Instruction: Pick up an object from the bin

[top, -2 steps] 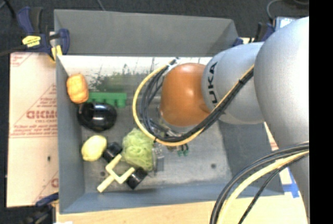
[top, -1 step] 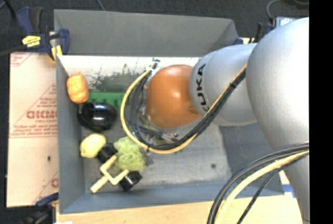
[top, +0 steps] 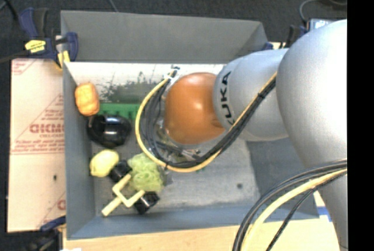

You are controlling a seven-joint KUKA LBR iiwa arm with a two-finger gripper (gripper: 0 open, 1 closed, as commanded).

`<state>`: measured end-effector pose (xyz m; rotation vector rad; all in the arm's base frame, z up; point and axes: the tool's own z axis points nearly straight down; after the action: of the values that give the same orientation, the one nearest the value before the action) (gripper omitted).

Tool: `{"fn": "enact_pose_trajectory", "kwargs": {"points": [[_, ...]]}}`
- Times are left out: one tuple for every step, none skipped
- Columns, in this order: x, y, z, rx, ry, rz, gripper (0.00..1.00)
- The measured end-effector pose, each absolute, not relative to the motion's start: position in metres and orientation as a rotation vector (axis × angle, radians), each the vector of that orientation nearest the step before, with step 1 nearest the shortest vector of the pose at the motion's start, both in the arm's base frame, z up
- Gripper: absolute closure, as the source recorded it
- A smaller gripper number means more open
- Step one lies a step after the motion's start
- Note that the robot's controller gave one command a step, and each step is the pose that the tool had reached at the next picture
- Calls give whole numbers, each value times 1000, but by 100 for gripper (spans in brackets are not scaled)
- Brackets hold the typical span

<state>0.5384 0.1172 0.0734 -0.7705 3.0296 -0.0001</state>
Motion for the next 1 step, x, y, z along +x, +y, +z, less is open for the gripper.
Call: {"fn": "enact_pose_trajectory", "kwargs": {"points": [[543,116,111,-778,3039,-1,100]]}}
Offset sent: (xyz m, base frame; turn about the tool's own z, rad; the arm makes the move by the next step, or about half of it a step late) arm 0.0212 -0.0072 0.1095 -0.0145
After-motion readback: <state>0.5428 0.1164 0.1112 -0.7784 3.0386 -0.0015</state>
